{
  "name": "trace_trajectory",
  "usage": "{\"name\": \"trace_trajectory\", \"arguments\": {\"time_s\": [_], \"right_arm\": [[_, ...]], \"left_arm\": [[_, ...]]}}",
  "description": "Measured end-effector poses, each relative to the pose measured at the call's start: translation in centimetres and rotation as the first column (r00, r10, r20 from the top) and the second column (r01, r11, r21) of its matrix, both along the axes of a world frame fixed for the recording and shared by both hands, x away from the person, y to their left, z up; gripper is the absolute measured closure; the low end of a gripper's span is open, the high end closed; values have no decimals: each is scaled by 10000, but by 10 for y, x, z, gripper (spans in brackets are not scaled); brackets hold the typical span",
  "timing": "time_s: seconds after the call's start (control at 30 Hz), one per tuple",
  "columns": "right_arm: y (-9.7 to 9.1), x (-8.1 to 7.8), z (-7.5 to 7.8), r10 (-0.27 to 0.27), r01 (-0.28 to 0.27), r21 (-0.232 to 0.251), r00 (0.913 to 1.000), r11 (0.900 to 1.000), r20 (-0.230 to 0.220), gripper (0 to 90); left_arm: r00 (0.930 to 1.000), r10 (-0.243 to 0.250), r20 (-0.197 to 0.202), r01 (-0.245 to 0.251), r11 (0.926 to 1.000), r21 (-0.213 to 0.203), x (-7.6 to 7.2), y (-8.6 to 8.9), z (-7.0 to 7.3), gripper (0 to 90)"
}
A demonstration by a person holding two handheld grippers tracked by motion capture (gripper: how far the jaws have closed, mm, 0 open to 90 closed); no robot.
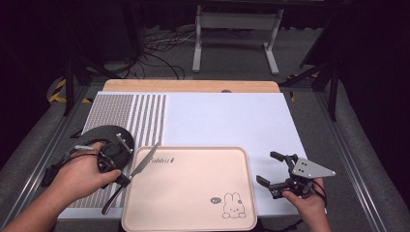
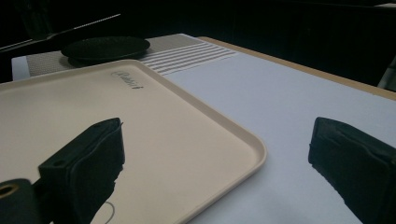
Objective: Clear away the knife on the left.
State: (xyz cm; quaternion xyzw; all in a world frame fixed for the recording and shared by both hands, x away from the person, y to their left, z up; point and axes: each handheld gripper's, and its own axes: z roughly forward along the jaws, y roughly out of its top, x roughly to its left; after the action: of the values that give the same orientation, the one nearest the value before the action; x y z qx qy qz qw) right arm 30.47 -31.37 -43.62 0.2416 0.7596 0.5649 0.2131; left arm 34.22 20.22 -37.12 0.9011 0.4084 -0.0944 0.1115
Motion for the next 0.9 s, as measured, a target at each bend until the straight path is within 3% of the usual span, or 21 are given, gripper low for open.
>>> {"name": "trace_trajectory", "arguments": {"time_s": [0.27,0.7,0.9], "right_arm": [[0,0,-1,16,-16,-32,10000,10000,-6,44],[0,1,-1,19,-19,-31,10000,10000,14,44],[0,0,-1,18,-17,-51,10000,10000,46,45]], "left_arm": [[9994,-132,-322,129,9999,-90,3,-13,-9,799],[9974,-138,-709,90,9977,-671,5,-34,-26,799],[9959,-163,-892,97,9973,-734,7,-40,-34,799]]}}
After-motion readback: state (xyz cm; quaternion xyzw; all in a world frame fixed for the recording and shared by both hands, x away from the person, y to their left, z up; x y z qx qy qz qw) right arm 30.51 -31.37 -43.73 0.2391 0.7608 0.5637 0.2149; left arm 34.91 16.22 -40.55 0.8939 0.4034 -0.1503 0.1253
